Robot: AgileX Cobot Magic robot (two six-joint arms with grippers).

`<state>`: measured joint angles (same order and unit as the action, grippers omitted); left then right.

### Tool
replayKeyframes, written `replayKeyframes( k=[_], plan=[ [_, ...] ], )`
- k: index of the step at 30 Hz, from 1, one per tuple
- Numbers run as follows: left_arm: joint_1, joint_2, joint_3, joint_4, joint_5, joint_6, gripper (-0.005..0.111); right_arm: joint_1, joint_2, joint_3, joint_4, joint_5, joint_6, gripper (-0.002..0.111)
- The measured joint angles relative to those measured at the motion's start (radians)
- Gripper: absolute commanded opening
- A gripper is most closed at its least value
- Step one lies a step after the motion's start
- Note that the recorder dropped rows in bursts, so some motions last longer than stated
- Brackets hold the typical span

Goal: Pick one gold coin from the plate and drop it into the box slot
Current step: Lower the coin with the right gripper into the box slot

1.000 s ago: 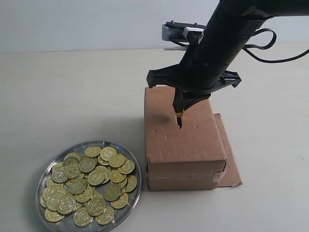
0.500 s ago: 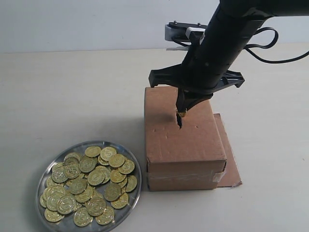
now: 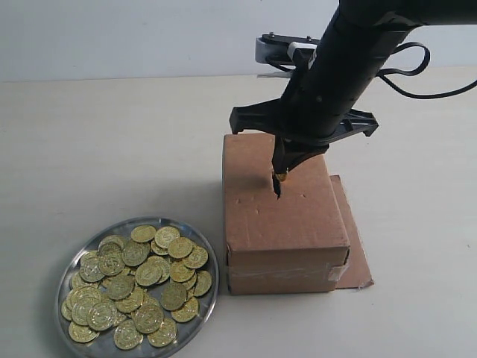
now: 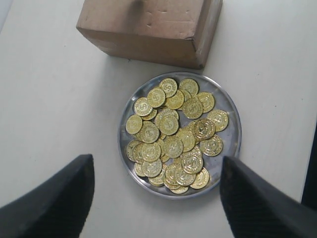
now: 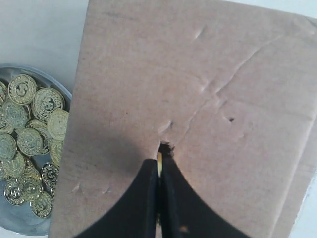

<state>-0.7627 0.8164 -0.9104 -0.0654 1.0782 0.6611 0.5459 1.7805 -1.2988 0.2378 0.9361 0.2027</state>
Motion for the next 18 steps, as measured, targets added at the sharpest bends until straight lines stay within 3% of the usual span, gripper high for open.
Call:
replayKeyframes(
  k=[18],
  plan=[
    [0.000, 0.000, 0.000, 0.000, 0.002, -0.006, 0.069, 0.000, 0.039, 0.000, 0.000, -0.010, 0.010, 0.000]
  ],
)
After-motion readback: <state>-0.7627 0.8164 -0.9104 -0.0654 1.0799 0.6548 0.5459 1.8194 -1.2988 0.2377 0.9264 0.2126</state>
